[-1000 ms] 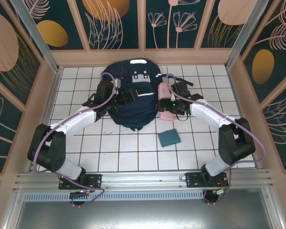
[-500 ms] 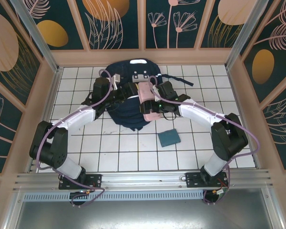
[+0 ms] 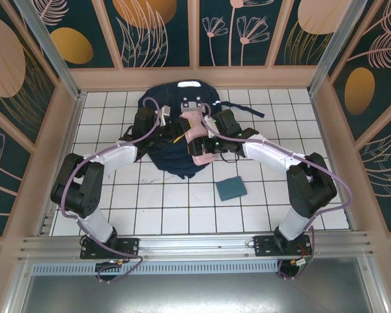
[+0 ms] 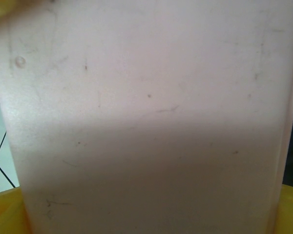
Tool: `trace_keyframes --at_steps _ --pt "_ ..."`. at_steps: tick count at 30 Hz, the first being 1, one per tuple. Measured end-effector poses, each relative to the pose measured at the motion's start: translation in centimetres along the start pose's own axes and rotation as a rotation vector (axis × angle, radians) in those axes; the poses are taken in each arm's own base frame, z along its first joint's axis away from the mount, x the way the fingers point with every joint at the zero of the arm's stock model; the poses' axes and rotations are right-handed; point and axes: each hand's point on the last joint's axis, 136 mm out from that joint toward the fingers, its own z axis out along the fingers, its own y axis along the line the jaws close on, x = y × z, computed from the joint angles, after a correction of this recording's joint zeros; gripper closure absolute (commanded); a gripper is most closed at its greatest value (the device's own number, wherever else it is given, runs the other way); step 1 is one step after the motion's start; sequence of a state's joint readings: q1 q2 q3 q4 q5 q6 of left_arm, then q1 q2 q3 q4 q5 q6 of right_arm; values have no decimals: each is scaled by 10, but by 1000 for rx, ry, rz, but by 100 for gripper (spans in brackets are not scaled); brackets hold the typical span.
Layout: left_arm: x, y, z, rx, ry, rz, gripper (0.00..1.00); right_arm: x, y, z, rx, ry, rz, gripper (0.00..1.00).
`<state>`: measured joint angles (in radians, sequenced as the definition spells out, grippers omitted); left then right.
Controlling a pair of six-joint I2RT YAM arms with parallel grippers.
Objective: Pack the student bag
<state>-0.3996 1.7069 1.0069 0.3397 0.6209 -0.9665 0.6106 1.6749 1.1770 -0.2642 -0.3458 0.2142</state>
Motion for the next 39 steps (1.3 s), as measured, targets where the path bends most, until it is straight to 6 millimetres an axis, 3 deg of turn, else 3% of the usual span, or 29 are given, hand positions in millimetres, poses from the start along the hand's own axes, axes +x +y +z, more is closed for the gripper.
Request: trace_keyframes --at_steps 9,12,14,18,27,35,39 --pt "-6 -3 10 16 -3 -39 63 2 5 1 -8 6 -27 23" --pt "-6 -3 11 10 -9 -26 74 2 4 1 -1 7 -31 11" --pt "-7 -3 11 6 -15 -22 75 2 3 1 -1 5 -30 2" --pt "-13 -4 3 6 -42 -44 75 -10 5 -13 -27 -44 11 1" --pt "-46 -30 -43 126 -178 -85 74 -57 -8 -94 -200 -332 290 1" --pt "-52 -62 -57 293 -207 -167 74 -59 15 -97 -459 -324 463 1" --pt "-55 -73 -63 356 -217 -199 73 -67 30 -103 -591 -324 487 7"
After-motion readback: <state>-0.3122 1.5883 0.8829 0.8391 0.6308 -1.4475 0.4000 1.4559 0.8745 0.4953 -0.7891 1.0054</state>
